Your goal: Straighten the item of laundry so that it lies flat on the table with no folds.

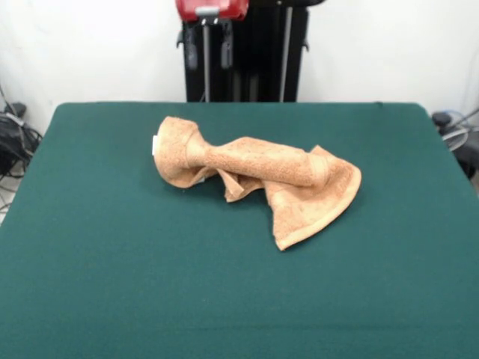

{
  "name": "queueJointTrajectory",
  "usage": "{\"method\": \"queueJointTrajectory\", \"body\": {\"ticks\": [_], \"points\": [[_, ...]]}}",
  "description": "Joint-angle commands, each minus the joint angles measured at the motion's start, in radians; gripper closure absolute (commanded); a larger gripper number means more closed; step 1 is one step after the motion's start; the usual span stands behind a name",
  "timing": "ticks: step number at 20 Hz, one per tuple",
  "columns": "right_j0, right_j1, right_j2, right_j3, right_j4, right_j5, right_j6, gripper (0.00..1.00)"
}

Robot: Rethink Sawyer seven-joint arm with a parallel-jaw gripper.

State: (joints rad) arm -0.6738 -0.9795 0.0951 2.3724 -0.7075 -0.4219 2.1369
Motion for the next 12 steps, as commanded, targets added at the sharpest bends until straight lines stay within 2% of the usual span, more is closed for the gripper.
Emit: {"method": "queueJointTrajectory", "body": {"ticks": [1, 2, 6, 9, 12], "points": [[0.02, -0.379, 0.279, 0.157, 0.155, 0.306, 0.161, 0.0], [0.021, -0.387, 0.293, 0.16, 0.17, 0.314, 0.16, 0.0], [0.105, -0.332, 0.213, 0.141, 0.207, 0.295, 0.163, 0.0], [0.206, -0.206, 0.046, 0.105, 0.192, 0.198, 0.137, 0.0], [0.241, -0.124, -0.042, 0.056, 0.173, 0.141, 0.099, 0.0]]}}
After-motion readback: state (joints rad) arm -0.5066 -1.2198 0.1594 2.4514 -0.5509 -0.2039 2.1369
